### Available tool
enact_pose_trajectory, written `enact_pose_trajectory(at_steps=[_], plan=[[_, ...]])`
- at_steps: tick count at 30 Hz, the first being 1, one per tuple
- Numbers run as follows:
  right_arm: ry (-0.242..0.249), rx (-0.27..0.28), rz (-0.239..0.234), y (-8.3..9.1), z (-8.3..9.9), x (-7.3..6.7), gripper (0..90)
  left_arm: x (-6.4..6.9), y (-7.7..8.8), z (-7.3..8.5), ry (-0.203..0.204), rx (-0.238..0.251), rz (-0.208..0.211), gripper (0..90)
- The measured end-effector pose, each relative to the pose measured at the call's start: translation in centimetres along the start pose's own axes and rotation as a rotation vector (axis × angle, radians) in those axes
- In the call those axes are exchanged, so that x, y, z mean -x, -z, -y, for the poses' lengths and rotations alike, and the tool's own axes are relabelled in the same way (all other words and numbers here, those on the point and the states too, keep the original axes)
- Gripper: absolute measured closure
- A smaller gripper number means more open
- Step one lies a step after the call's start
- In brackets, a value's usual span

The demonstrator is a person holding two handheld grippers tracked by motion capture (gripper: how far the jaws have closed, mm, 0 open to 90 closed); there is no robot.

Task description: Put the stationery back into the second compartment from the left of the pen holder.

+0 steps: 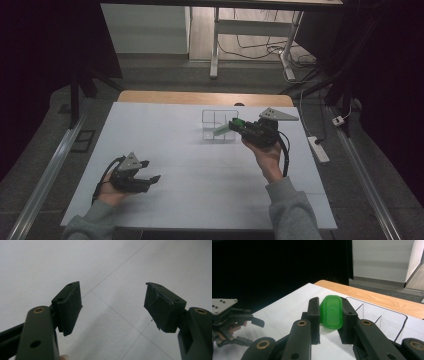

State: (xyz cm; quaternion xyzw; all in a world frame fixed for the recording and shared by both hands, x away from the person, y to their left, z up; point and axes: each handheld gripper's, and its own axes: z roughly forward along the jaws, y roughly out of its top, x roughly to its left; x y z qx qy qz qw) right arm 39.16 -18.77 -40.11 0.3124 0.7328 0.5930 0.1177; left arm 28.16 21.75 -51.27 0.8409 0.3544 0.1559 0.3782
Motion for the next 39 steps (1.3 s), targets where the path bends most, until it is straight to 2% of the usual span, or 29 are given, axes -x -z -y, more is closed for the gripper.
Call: enact_pose_trajectory(at_steps=[10,18,23,26,32,33,36,39], plan=[[0.004,-0.002,0.034,-1.0,-1.3,0.9,73.7,-0.2,-0.1,0.1,0.013,-0.003,0.001,29.6],[0.012,-0.01,0.099,-2.1,-2.5,1.8,73.7,-0.4,-0.1,0.2,0.017,-0.003,-0.01,29.7],[-0.008,-0.023,0.132,-3.1,-2.5,3.0,73.6,-0.4,-0.1,0.2,0.014,-0.005,-0.017,29.7],[0.005,-0.039,0.157,-3.8,-2.4,3.5,73.6,-0.4,-0.1,0.2,0.016,-0.003,-0.019,29.7],[-0.011,-0.069,0.165,-5.1,-2.1,4.2,73.2,-0.5,-0.1,0.3,0.017,-0.007,-0.019,29.7],[-0.013,-0.079,0.172,-5.3,-2.0,4.3,72.6,-0.5,-0.2,0.3,0.016,-0.008,-0.019,29.8],[0.011,-0.102,0.203,-6.0,-1.7,4.1,59.6,-0.4,-0.2,0.3,0.011,-0.011,-0.019,29.8],[0.02,-0.106,0.209,-5.9,-1.7,3.8,56.9,-0.5,-0.2,0.3,0.014,-0.009,-0.02,29.8]])
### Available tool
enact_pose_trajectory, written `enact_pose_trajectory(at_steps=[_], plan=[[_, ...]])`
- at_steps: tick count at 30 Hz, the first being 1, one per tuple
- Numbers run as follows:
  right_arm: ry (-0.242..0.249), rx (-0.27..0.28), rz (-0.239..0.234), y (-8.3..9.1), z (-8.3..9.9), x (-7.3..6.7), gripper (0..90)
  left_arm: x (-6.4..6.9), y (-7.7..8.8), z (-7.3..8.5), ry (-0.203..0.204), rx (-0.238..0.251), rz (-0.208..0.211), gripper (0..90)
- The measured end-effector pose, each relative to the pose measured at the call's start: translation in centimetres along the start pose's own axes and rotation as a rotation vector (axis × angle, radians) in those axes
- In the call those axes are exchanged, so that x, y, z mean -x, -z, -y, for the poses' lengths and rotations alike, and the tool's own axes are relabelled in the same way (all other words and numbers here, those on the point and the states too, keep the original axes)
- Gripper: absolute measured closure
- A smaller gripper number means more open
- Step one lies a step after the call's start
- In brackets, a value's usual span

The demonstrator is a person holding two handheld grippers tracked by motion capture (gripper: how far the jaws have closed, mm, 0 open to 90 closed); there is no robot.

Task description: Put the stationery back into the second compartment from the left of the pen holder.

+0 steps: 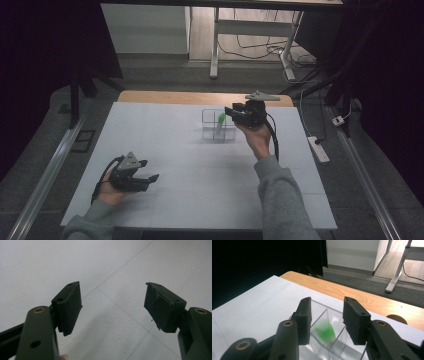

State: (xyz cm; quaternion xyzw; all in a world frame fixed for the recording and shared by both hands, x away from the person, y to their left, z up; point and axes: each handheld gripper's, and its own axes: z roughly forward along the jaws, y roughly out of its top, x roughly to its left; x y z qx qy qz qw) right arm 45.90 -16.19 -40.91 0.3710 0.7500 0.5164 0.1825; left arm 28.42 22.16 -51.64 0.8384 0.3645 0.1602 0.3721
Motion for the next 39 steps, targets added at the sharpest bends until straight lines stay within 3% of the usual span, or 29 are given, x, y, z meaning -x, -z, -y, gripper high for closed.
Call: enact_pose_trajectory(at_steps=[9,18,28,39], plan=[[0.011,-0.011,0.007,1.9,1.4,0.3,53.1,0.2,-0.1,-0.1,-0.007,-0.003,0.0,29.8],[0.022,-0.034,-0.008,4.2,4.1,0.3,50.2,0.2,-0.1,-0.1,-0.006,-0.007,0.001,29.6],[0.043,-0.086,-0.023,7.0,7.8,-0.2,48.4,0.1,-0.1,-0.1,0.0,-0.01,-0.001,29.4],[0.056,-0.146,-0.03,9.6,10.7,0.2,47.2,0.1,-0.1,0.0,0.008,-0.012,-0.001,29.1]])
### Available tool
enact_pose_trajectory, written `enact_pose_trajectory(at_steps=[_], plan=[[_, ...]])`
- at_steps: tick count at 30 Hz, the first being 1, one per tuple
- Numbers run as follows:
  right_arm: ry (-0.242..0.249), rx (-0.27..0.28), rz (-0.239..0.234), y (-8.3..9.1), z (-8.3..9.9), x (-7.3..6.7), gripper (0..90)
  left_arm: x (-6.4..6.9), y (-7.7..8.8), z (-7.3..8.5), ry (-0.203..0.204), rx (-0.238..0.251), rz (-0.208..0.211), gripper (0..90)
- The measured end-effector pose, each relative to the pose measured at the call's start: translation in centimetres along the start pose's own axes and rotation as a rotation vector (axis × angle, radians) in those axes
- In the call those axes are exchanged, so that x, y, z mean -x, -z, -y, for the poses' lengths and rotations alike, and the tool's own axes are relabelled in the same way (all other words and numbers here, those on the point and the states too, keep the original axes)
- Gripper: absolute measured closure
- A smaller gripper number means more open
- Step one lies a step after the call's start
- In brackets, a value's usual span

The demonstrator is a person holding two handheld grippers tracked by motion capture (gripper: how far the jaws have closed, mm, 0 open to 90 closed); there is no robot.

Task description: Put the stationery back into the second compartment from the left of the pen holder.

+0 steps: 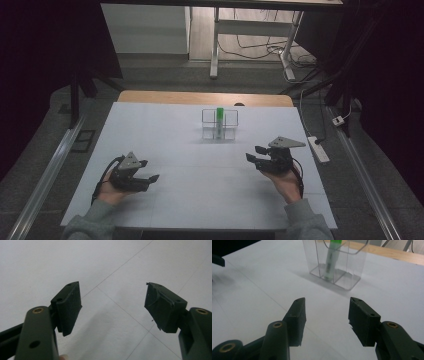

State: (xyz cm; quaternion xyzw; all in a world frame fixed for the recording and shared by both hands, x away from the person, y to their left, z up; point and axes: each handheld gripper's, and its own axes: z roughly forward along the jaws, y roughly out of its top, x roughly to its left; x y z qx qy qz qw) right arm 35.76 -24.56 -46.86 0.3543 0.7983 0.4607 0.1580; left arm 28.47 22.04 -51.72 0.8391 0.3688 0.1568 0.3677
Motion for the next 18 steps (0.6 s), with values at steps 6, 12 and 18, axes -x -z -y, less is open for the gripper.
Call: enact_pose_trajectory(at_steps=[6,12,18], plan=[[0.0,-0.032,0.011,1.1,1.6,0.5,45.5,0.0,0.0,0.0,0.003,-0.001,0.001,29.0],[0.018,-0.05,0.006,1.9,3.1,0.8,43.5,-0.1,0.0,0.0,0.005,0.001,0.0,29.0],[0.022,-0.061,0.005,2.2,3.6,1.1,43.0,-0.1,0.1,0.0,0.006,0.002,-0.001,29.1]])
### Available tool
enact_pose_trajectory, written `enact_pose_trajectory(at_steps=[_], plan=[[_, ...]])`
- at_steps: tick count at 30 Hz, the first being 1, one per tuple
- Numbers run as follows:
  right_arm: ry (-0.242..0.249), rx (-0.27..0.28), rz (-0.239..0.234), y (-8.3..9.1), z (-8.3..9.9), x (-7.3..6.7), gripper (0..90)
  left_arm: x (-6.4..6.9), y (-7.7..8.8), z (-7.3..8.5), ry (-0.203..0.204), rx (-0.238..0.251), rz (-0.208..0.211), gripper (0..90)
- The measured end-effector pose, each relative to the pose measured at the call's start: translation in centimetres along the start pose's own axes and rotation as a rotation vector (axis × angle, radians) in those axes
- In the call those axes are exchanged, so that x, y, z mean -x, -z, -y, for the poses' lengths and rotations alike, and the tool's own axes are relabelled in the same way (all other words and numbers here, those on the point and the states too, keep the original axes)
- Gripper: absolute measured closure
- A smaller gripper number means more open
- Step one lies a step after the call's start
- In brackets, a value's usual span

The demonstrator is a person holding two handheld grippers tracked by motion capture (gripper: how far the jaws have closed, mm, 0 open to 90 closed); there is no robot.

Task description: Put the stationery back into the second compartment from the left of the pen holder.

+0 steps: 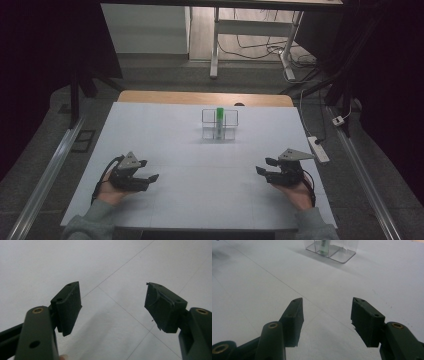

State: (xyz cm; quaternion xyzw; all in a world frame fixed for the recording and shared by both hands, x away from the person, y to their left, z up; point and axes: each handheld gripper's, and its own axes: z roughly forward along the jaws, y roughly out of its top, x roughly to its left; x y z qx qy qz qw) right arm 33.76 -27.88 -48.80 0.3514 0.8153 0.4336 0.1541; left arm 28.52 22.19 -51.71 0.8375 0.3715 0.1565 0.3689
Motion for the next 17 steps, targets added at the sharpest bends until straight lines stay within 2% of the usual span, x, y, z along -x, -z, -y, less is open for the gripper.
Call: enact_pose_trajectory(at_steps=[7,17], plan=[[0.01,-0.023,0.002,0.14,0.44,0.14,42.6,-0.11,0.09,0.04,0.002,0.002,-0.001,29.1],[0.014,-0.023,-0.007,0.1,0.53,0.12,42.5,-0.07,0.09,0.03,0.0,0.003,-0.003,29.0]])
